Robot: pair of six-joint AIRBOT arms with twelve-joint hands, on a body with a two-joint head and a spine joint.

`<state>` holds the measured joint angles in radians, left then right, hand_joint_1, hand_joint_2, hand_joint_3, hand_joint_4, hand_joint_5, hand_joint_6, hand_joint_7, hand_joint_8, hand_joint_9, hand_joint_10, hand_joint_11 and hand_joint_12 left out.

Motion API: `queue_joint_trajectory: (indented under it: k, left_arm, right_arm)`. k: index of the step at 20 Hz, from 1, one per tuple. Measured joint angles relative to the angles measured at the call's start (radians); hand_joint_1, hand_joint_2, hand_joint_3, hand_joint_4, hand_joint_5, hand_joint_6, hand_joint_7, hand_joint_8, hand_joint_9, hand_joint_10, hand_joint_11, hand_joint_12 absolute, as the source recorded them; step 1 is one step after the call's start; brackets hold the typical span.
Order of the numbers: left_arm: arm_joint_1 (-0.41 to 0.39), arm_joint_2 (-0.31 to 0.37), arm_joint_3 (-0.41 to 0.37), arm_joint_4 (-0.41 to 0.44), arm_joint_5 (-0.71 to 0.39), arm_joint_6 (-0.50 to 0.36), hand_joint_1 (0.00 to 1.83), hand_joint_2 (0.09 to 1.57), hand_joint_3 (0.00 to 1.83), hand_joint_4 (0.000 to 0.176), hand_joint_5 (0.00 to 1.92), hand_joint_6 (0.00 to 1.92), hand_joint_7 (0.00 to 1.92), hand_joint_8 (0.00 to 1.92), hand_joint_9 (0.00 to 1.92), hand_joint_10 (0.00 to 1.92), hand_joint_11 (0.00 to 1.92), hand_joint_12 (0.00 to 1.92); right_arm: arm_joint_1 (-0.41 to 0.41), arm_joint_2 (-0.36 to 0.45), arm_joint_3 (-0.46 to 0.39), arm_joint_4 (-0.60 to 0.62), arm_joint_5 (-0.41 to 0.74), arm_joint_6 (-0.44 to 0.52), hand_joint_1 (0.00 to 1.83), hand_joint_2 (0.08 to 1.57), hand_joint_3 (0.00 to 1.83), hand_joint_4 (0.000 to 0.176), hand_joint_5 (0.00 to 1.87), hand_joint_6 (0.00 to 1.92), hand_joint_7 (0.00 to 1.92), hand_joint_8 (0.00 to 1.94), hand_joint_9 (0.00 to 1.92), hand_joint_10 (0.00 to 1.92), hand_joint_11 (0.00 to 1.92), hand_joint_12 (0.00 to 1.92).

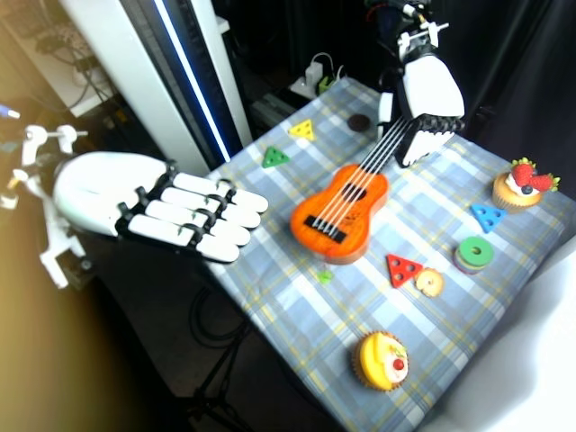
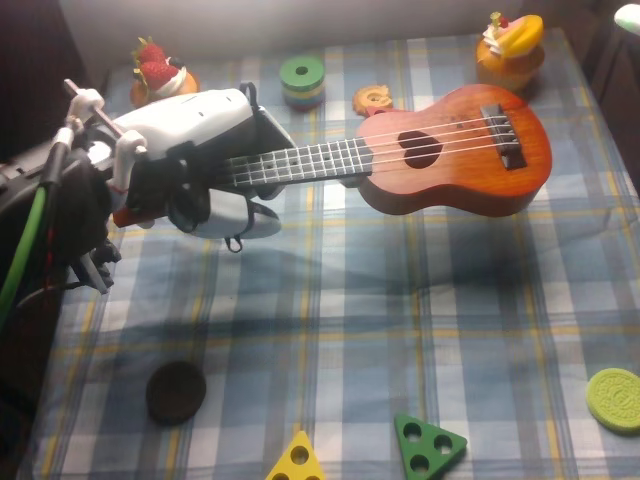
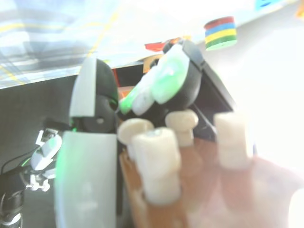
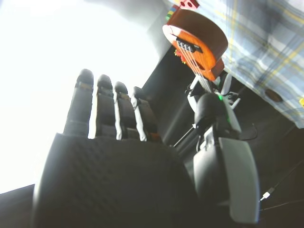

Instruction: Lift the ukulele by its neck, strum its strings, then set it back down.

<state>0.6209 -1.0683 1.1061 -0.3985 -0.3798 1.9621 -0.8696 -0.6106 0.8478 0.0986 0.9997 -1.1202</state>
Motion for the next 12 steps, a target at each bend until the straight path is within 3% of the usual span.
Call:
queue_joint_trajectory:
  k: [2,3,4,5,6,7,8,9,10,11,12]
  left_arm:
    - [-0.004,-0.001,0.003,0.002,0.005,0.0,1.37,1.2,0.02,0.0,0.98,1.92,1.37,1.92,1.52,1.92,1.6,1.92]
    - [-0.005,-0.001,0.003,0.005,0.005,0.0,1.36,1.2,0.02,0.0,0.98,1.92,1.35,1.92,1.52,1.92,1.6,1.92]
    - [-0.005,-0.001,0.003,0.008,0.005,0.0,1.36,1.2,0.02,0.0,0.98,1.92,1.35,1.92,1.52,1.92,1.6,1.92]
    - [-0.005,-0.001,0.003,0.01,0.006,0.0,1.38,1.18,0.01,0.0,0.98,1.92,1.35,1.92,1.52,1.92,1.6,1.92]
    - [-0.005,-0.001,0.004,0.009,0.006,0.0,1.39,1.19,0.01,0.0,0.97,1.92,1.33,1.92,1.5,1.92,1.6,1.92]
    - [-0.005,-0.001,0.006,0.01,0.006,0.0,1.38,1.18,0.01,0.0,0.98,1.92,1.34,1.92,1.5,1.92,1.59,1.92]
    - [-0.005,-0.001,0.006,0.01,0.007,0.0,1.38,1.18,0.01,0.0,0.98,1.92,1.34,1.92,1.5,1.92,1.59,1.92]
    - [-0.005,-0.001,0.006,0.01,0.008,0.0,1.39,1.19,0.01,0.0,0.98,1.92,1.34,1.92,1.51,1.92,1.59,1.92]
    - [-0.005,-0.001,0.005,0.013,0.008,0.0,1.4,1.18,0.01,0.0,0.98,1.92,1.32,1.92,1.49,1.92,1.58,1.92]
    - [-0.005,-0.001,0.006,0.014,0.009,0.0,1.4,1.18,0.0,0.0,0.99,1.92,1.32,1.92,1.49,1.92,1.58,1.92]
    - [-0.005,-0.001,0.006,0.014,0.01,0.0,1.37,1.18,0.0,0.0,0.97,1.92,1.29,1.92,1.47,1.92,1.56,1.92]
  right_arm:
    - [0.077,-0.025,0.031,-0.05,-0.085,0.025,0.51,1.28,0.0,0.05,0.07,0.02,0.0,0.0,0.0,0.0,0.0,0.0]
    - [0.13,-0.044,0.047,-0.077,-0.145,0.029,0.78,1.33,0.0,0.0,0.18,0.02,0.02,0.01,0.02,0.01,0.0,0.27]
    - [0.166,-0.058,0.06,-0.102,-0.187,0.032,0.78,1.33,0.0,0.0,0.18,0.02,0.02,0.01,0.02,0.01,0.0,0.27]
    - [0.2,-0.071,0.069,-0.137,-0.231,0.048,0.9,1.35,0.0,0.0,0.2,0.01,0.03,0.0,0.03,0.01,0.0,0.45]
    - [0.229,-0.083,0.079,-0.182,-0.281,0.063,1.19,1.36,0.0,0.0,0.24,0.02,0.04,0.01,0.03,0.01,0.0,0.42]
    - [0.25,-0.09,0.081,-0.202,-0.321,0.072,1.3,1.35,0.0,0.03,0.27,0.01,0.06,0.0,0.02,0.0,0.0,0.3]
    - [0.271,-0.096,0.084,-0.226,-0.35,0.073,1.3,1.35,0.0,0.03,0.27,0.01,0.06,0.0,0.02,0.0,0.0,0.3]
    - [0.296,-0.102,0.088,-0.255,-0.387,0.073,1.43,1.34,0.0,0.035,0.32,0.02,0.07,0.0,0.0,0.0,0.0,0.06]
    - [0.317,-0.106,0.09,-0.274,-0.417,0.074,1.5,1.36,0.0,0.045,0.33,0.0,0.03,0.02,0.0,0.0,0.0,0.26]
    - [0.339,-0.107,0.09,-0.299,-0.441,0.074,1.57,1.39,0.0,0.023,0.29,0.0,0.03,0.0,0.0,0.0,0.0,0.39]
    - [0.352,-0.109,0.09,-0.315,-0.455,0.076,1.56,1.4,0.0,0.009,0.2,0.01,0.01,0.0,0.0,0.0,0.0,0.85]
